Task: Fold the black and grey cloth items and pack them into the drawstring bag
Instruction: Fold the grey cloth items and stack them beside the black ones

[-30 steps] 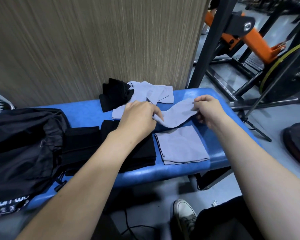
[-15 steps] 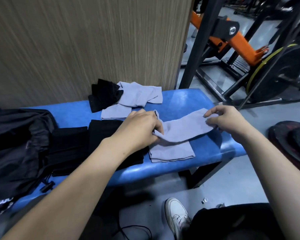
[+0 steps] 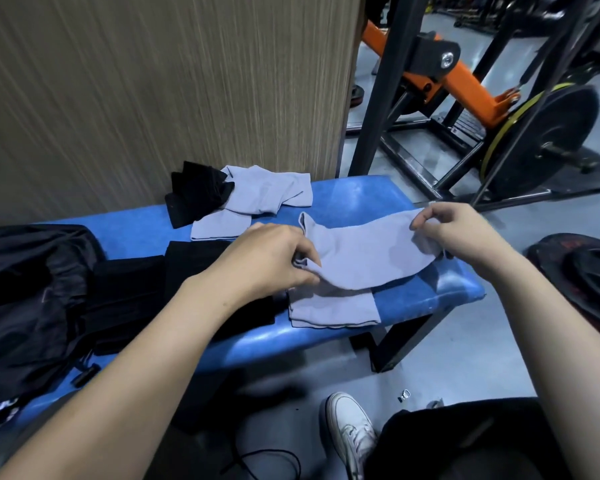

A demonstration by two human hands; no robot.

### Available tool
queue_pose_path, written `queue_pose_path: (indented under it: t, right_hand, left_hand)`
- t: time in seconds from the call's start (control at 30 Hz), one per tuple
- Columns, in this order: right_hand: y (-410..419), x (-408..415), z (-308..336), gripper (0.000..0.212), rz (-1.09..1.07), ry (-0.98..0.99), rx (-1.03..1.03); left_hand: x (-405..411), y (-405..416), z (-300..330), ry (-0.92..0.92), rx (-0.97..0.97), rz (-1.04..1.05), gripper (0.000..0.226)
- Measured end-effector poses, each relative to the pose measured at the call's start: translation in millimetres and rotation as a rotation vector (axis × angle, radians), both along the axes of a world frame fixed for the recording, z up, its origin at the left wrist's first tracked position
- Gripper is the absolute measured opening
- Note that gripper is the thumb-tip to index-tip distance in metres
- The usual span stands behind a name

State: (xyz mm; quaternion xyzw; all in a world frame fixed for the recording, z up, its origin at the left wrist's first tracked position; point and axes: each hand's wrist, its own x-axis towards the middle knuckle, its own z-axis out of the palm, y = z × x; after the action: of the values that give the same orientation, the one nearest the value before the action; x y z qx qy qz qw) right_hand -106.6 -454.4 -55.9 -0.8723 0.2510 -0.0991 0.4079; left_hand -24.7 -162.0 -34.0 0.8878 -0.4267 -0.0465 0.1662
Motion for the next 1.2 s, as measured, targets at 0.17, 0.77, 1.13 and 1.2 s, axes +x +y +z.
queue_pose_path:
  t: [0.17, 0.77, 1.13, 1.2]
  right_hand:
    - [1, -15, 9, 0.019, 0.031, -0.012, -0.019]
    - [-8, 11, -19, 0.014, 0.001, 0.112, -0.281]
    - [25, 12, 4, 0.016, 0.062, -0.240, -0.317]
    - [42, 17, 3, 0.015, 0.158, -0.297, -0.290]
  left_hand:
    - [3, 4, -7, 0.090, 0.098, -0.036, 0.025]
    - [-6, -21, -39, -0.159, 0.201, 0.114, 0.034]
    - [-1, -6, -22, -0.168, 0.001, 0.133, 0.025]
    - [2, -5, -25, -0.206, 0.018, 0.132, 0.021]
